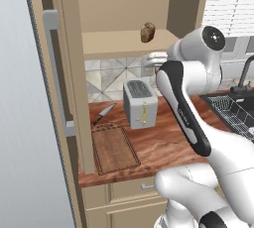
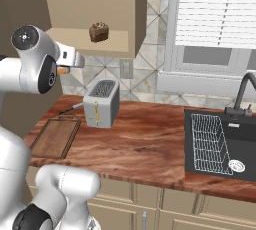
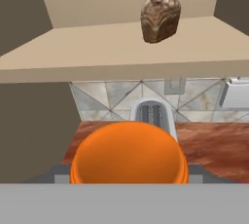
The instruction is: Pick the bread, place it on the cutting board, pick the jam, place it on the counter, and close the cabinet.
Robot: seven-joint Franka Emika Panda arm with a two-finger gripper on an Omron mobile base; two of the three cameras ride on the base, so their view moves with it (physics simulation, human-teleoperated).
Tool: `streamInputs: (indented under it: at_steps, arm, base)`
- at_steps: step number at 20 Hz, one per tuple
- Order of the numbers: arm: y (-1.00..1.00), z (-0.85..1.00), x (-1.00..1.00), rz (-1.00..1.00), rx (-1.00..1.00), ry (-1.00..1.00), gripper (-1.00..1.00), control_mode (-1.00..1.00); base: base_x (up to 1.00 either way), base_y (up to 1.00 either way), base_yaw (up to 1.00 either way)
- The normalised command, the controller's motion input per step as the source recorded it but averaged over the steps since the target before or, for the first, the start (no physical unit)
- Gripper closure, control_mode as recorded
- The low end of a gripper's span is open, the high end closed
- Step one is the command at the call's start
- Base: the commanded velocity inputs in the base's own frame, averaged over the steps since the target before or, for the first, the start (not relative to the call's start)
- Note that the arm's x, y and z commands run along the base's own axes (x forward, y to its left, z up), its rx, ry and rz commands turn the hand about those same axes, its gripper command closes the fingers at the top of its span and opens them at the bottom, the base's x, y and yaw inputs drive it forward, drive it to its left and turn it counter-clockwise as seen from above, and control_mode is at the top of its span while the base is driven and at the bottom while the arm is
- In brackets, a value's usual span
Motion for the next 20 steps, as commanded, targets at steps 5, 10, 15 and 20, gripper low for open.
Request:
streamInputs:
  at_steps: [5, 10, 15, 20]
  arm:
    - [-0.01, -0.35, -0.29, 0.0, 0.0, 0.0, 1.0, -1.0]
    - [-0.04, -0.39, -0.19, 0.0, 0.0, 0.0, 1.0, -1.0]
    - [-0.01, -0.35, -0.13, 0.0, 0.0, 0.0, 1.0, -1.0]
    - [0.0, -0.32, -0.12, 0.0, 0.0, 0.0, 1.0, -1.0]
  base:
    - [0.0, 0.0, 0.0]
    - [0.0, 0.0, 0.0]
    - [0.0, 0.0, 0.0]
    - [0.0, 0.0, 0.0]
